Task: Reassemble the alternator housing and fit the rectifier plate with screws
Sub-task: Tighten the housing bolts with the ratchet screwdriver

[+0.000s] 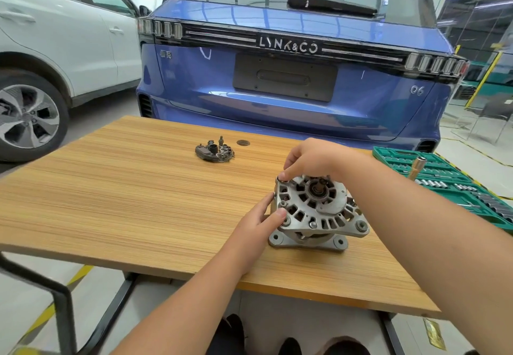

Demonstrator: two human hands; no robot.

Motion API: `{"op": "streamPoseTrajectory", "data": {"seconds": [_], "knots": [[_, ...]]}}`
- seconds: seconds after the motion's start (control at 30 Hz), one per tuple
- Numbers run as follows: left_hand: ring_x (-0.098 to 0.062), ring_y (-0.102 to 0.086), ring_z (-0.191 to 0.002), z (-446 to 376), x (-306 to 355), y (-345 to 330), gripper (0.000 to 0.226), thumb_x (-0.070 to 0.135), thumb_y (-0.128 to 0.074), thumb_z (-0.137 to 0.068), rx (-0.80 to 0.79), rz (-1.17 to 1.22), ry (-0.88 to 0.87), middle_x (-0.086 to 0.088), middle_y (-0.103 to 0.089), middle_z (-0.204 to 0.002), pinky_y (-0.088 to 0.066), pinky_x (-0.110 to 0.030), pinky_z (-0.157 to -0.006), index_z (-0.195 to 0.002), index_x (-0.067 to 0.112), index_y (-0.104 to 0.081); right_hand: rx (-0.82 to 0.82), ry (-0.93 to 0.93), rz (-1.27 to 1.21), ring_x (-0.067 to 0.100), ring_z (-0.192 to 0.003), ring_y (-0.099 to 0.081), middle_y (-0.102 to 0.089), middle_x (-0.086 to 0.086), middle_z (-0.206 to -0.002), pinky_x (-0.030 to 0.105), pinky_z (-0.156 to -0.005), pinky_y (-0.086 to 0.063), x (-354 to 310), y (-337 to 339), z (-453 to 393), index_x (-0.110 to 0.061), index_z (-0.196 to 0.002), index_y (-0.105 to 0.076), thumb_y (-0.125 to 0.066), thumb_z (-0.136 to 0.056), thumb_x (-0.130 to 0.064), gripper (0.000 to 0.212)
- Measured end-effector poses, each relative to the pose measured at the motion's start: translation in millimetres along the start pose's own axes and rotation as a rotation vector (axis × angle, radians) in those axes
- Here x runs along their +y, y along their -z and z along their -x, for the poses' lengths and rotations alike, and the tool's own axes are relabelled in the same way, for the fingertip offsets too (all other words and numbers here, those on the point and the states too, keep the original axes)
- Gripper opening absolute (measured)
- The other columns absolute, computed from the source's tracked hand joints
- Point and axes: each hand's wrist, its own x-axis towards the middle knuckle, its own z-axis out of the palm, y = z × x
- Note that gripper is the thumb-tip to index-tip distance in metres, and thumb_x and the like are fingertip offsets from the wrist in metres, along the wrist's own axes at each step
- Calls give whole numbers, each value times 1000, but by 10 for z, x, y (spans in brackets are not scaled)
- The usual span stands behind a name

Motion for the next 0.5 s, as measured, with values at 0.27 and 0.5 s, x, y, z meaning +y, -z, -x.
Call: {"op": "streamPoseTrajectory", "data": {"seconds": [0.27, 0.5], "knots": [[-2, -52, -132, 33, 22, -77, 77, 69, -62, -82, -2, -128, -40, 25, -55, -143, -42, -48, -113, -151, 54, -32, 94, 20, -173, 13, -90, -63, -70, -8, -94, 30, -69, -48, 82, -172, 123, -29, -88, -72, -80, -81, -50, 24], [0, -54, -130, 26, 0, -71, 80, 69, -67, -78, 26, -125, -52, 28, -55, -142, -44, -45, -112, -150, 58, -32, 375, 80, -326, 13, -95, -64, -68, -8, -103, 38, -83, -54, 358, -199, 383, -35, -97, -65, -60, -94, -56, 22]]}}
